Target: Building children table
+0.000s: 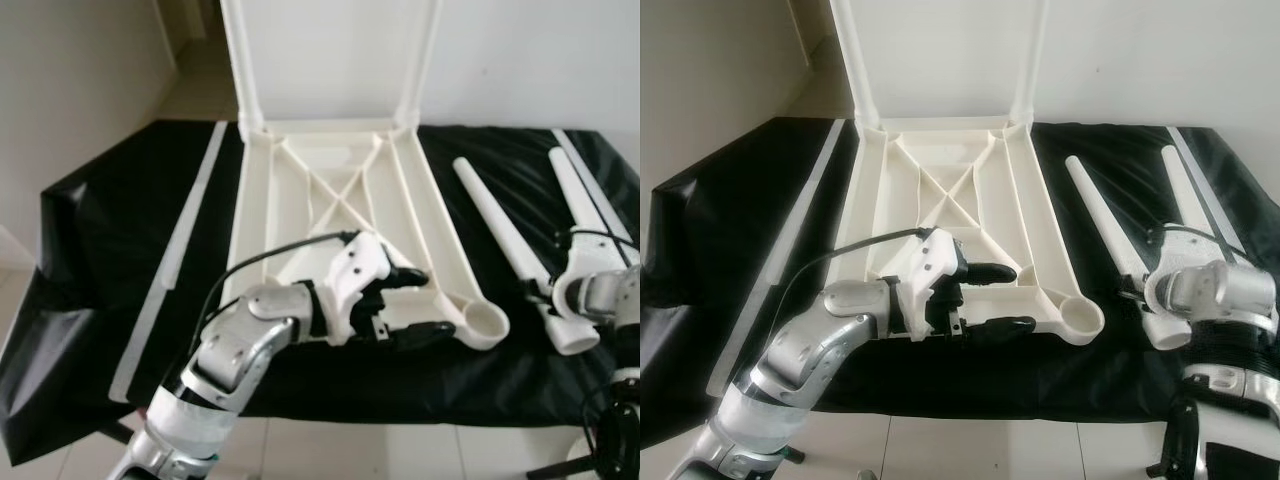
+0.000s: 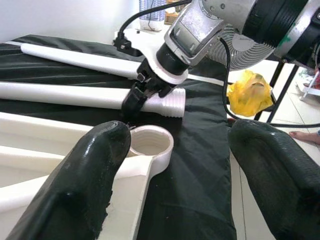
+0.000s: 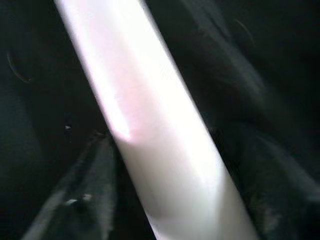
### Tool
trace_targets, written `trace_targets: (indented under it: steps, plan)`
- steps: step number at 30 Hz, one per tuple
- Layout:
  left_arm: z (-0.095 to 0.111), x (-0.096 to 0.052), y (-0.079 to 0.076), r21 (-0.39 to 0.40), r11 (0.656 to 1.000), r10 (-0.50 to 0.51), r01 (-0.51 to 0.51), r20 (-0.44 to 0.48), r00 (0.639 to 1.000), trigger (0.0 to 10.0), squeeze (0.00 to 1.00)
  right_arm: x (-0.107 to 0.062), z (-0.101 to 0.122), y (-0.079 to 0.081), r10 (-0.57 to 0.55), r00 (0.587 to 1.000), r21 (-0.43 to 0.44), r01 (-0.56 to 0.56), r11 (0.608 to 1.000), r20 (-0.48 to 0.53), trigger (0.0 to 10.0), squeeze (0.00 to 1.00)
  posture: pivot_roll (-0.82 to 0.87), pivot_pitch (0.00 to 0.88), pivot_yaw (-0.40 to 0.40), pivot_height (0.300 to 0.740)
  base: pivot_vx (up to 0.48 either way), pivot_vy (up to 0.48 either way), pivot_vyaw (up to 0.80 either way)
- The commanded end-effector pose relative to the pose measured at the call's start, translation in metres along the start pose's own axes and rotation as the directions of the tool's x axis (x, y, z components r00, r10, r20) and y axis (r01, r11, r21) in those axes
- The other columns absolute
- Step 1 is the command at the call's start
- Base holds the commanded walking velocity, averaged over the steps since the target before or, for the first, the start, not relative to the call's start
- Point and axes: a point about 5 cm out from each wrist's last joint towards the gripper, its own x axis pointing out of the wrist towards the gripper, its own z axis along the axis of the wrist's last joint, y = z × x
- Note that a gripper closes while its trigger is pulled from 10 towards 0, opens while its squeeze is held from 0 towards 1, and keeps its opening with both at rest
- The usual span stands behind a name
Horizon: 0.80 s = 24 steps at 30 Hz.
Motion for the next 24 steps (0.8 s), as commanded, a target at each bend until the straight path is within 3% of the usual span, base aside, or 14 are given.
trace_targets:
  steps: [1,2,3,8,11,13,14,15,16,18,19,22,24]
  plan:
    - [0.002,0.000,0.001,0.003,1.000,0.006,-0.006,0.002,1.000,10.0,0.00,0.008,-0.016,-0.004,-0.028,0.994,0.009,0.029,1.000,-0.101,3.8,0.00,-0.03,0.082,0.001,0.740,0.000,0.000,0.00]
    - [0.002,0.000,0.001,0.003,1.000,0.006,-0.006,0.002,1.000,10.0,0.00,0.008,-0.016,-0.004,-0.028,0.994,0.009,0.029,1.000,-0.101,3.8,0.00,-0.03,0.082,0.001,0.740,0.000,0.000,0.00]
    - [0.002,0.000,0.002,0.000,1.000,0.012,-0.012,0.003,1.000,10.0,0.00,0.008,-0.016,-0.003,-0.003,0.992,0.005,0.004,1.000,-0.122,0.0,0.00,-0.03,0.079,-0.005,0.740,0.000,0.000,0.00]
    - [0.002,0.000,0.004,-0.004,1.000,0.030,-0.030,0.006,1.000,10.0,0.00,0.007,-0.015,0.005,0.067,0.987,0.018,-0.065,0.998,-0.145,0.0,0.00,-0.03,0.074,-0.014,0.740,0.000,0.000,0.00]
    - [0.003,-0.002,0.008,-0.004,0.999,0.052,-0.052,0.009,0.999,10.0,0.00,0.005,-0.010,0.012,0.108,0.989,0.004,-0.108,0.994,-0.100,0.0,0.00,-0.02,0.070,-0.014,0.740,0.000,0.000,0.00]
    - [0.004,-0.005,0.015,-0.006,0.996,0.085,-0.085,0.015,0.996,10.0,0.00,0.000,0.001,0.021,0.182,0.983,-0.010,-0.182,0.983,0.000,0.0,0.00,-0.02,0.063,-0.015,0.740,0.000,0.000,0.00]
    - [0.004,-0.005,0.015,-0.006,0.996,0.085,-0.085,0.015,0.996,10.0,0.00,0.000,0.001,0.021,0.182,0.983,-0.010,-0.182,0.983,0.000,0.0,0.00,-0.02,0.063,-0.015,0.740,0.000,0.000,0.00]
    - [0.006,-0.007,0.022,-0.006,0.993,0.118,-0.118,0.018,0.993,10.0,0.00,-0.011,0.018,0.032,0.290,0.936,-0.075,-0.281,0.957,0.197,0.0,0.00,-0.02,0.057,-0.015,0.740,0.000,0.000,0.00]
    - [0.006,-0.007,0.024,-0.006,0.992,0.126,-0.126,0.018,0.992,10.0,0.00,-0.014,0.022,0.036,0.320,0.914,-0.102,-0.304,0.947,0.250,0.0,0.00,-0.02,0.057,-0.015,0.740,0.000,0.000,0.00]
    - [0.006,-0.007,0.024,-0.006,0.992,0.126,-0.126,0.018,0.992,10.0,0.00,-0.014,0.022,0.036,0.320,0.914,-0.102,-0.304,0.947,0.250,0.0,0.00,-0.02,0.057,-0.015,0.740,0.000,0.000,0.00]
    - [0.007,-0.008,0.027,-0.009,0.989,0.151,-0.150,0.031,0.988,10.0,0.00,-0.019,0.028,0.037,0.326,0.884,-0.154,-0.290,0.945,0.336,10.0,0.00,-0.01,0.053,-0.019,0.740,0.000,0.000,0.00]
    - [0.009,-0.008,0.033,-0.019,0.982,0.190,-0.189,0.049,0.981,10.0,0.00,-0.023,0.031,0.038,0.329,0.857,-0.208,-0.266,0.941,0.396,10.0,0.00,-0.01,0.051,-0.021,0.740,0.000,0.000,0.00]
    - [0.009,-0.009,0.042,-0.044,0.968,0.248,-0.245,0.061,0.967,10.0,0.00,-0.036,0.034,0.043,0.369,0.783,-0.307,-0.238,0.921,0.501,10.0,0.00,-0.03,0.043,-0.032,0.740,0.000,0.000,0.00]
